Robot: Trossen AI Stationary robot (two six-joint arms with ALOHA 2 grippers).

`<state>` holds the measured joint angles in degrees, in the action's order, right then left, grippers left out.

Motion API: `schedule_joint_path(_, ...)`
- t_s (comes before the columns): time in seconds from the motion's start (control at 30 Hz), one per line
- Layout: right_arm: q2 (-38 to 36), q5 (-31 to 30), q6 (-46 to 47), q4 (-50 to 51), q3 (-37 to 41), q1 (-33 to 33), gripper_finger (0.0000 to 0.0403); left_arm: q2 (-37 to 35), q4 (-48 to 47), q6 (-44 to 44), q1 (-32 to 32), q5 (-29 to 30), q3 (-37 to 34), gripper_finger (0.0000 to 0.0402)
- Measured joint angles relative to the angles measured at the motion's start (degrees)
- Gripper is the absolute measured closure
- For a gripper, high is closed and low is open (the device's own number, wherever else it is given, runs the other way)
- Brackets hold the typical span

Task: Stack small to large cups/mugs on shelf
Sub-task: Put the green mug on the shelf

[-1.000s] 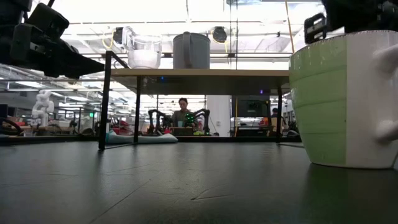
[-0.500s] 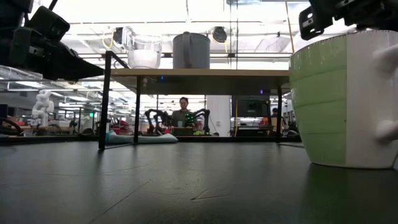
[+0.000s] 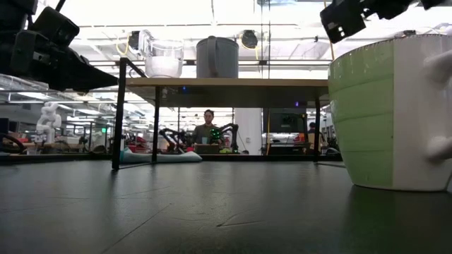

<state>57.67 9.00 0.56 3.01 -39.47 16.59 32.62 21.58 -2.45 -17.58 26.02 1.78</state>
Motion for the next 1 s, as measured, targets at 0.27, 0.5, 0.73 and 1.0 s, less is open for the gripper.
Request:
schedule_joint_path(0.27, 4.7, -0.2, 1.6, 11.2, -6.5, 0.1, 0.0195, 0.0, 0.1, 0.2, 0.0, 0.0, 0.0, 0.0376)
schedule_joint_path(0.5, 6.8, -0.4, 1.7, 12.5, -8.5, 0.5, 0.0195, 0.0, 0.1, 0.3, 0.0, 0.0, 0.0, 0.0376)
schedule_joint_path(0.73, 8.7, 0.0, 1.2, 18.0, -11.1, 2.0, 0.0195, 0.0, 0.1, 0.3, 0.0, 0.0, 0.0, 0.0376)
schedule_joint_path(1.0, 7.7, 0.0, -1.0, 13.4, -11.1, 3.1, 0.0195, 0.0, 0.1, 0.3, 0.0, 0.0, 0.0, 0.0376)
